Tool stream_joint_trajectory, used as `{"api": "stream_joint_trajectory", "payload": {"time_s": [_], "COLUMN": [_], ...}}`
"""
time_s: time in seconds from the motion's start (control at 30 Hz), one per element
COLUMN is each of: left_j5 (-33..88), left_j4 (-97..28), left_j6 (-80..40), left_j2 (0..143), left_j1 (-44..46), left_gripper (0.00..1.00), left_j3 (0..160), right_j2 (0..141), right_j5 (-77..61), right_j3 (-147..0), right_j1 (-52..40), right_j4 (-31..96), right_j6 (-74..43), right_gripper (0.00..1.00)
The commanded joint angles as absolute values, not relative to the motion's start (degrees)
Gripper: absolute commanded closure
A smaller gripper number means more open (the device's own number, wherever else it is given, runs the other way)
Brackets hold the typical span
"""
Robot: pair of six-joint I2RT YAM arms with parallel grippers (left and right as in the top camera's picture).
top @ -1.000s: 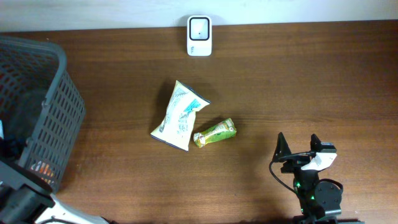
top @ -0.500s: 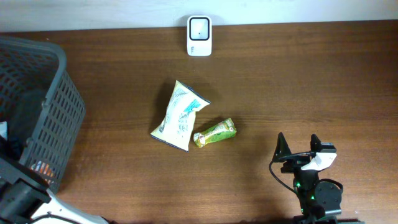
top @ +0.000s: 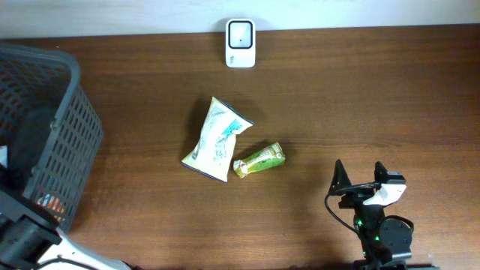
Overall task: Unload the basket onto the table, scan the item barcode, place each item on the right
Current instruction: 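Grasp the small Kleenex tissue pack with the left gripper and lift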
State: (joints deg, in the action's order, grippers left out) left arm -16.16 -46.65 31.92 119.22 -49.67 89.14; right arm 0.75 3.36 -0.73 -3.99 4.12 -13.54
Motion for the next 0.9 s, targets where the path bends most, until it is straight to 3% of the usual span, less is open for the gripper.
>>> {"api": "stream_joint_trajectory", "payload": {"time_s": [0.0,0.13,0.47,0.67,0.87], "left_j5": [-6.61,0.3,0.25,1.13,1.72], "left_j4": [-47.18,-47.09,-40.53,-43.03,-46.13], "left_j6": [31.75,31.53,27.66,15.66,19.22], "left_j2": [113.6,104.71,84.12,80.14,84.68], "left_j1": [-46.33,-42.61,-29.82,-17.26,-3.51], "left_gripper": [1.0,1.0,1.0,1.0,1.0], "left_j3": [89.32,92.4,93.23,93.08,88.33], "right_j2": [0.84,0.84,0.84,0.84,0.84], "right_j5": [3.25,3.25,3.25,3.25,3.25], "right_j3": [-0.32,-0.32,-0.32,-0.32,-0.32], "right_j1": [-3.73,-3.73,-3.73,-3.73,-3.73], "right_j4": [4.34,4.36,4.36,4.34,4.34], "right_j6": [-14.0,-14.0,-14.0,-14.0,-14.0], "right_gripper": [0.01,0.01,0.01,0.01,0.02]}}
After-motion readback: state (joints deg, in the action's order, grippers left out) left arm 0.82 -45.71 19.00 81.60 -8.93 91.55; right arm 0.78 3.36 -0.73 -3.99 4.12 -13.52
